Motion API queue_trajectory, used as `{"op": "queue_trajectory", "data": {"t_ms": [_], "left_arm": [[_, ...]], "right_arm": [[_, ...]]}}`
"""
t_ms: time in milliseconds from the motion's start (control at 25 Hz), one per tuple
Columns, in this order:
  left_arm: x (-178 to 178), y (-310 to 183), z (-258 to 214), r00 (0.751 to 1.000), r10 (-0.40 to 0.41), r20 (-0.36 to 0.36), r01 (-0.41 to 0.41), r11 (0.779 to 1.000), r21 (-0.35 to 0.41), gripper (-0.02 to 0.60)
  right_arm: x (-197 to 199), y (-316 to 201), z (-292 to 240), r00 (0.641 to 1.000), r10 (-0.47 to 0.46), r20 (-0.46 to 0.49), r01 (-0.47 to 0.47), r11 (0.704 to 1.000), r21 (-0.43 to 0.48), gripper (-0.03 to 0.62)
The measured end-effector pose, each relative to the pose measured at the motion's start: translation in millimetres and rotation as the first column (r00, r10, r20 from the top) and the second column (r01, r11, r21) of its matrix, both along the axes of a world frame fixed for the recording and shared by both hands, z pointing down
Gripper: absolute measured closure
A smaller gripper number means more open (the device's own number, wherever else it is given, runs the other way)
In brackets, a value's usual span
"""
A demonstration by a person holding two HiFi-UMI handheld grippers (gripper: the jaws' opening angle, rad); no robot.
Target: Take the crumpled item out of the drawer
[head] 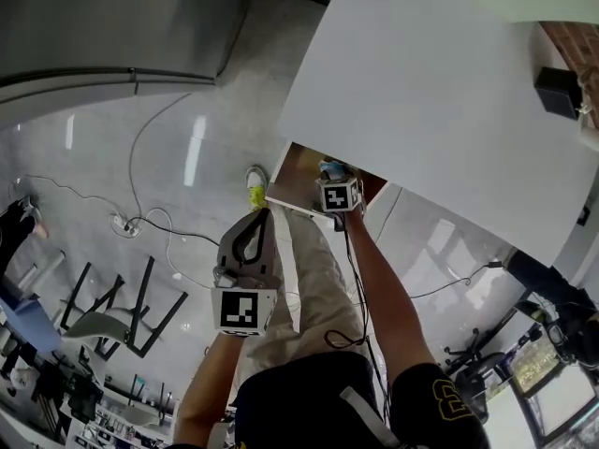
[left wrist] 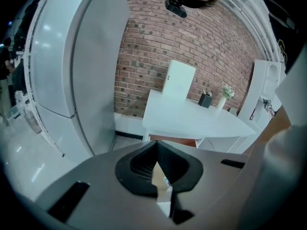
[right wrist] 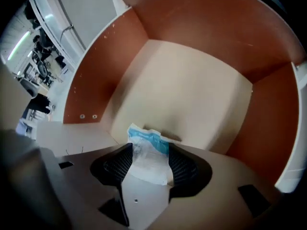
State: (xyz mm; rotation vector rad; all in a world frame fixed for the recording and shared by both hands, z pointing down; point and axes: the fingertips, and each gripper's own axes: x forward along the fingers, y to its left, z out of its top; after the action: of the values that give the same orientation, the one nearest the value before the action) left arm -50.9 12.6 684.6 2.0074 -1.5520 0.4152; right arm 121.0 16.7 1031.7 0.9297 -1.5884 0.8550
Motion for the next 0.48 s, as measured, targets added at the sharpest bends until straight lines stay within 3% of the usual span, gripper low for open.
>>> {"op": "queue_trajectory", "data": {"t_ms": [160,280,480], "left_arm": [[-7,12,7,0.999,0.026,0.023,-0.026,0.999,-0.018,0.569],[-10,14,-1,0.997,0.060,0.040,-0.060,0.998,-0.007,0.569],[-9,4,-42,0.989,0.130,0.071,-0.133,0.990,0.040,0.569]], "right_arm": [[-5,4,10,0.997,-0.078,-0.028,0.076,0.996,-0.053,0.366],[-6,13,0,0.989,-0.137,-0.054,0.133,0.988,-0.078,0.475],[-4,13,-58,0.997,-0.076,-0.019,0.075,0.997,-0.036,0.530]]}}
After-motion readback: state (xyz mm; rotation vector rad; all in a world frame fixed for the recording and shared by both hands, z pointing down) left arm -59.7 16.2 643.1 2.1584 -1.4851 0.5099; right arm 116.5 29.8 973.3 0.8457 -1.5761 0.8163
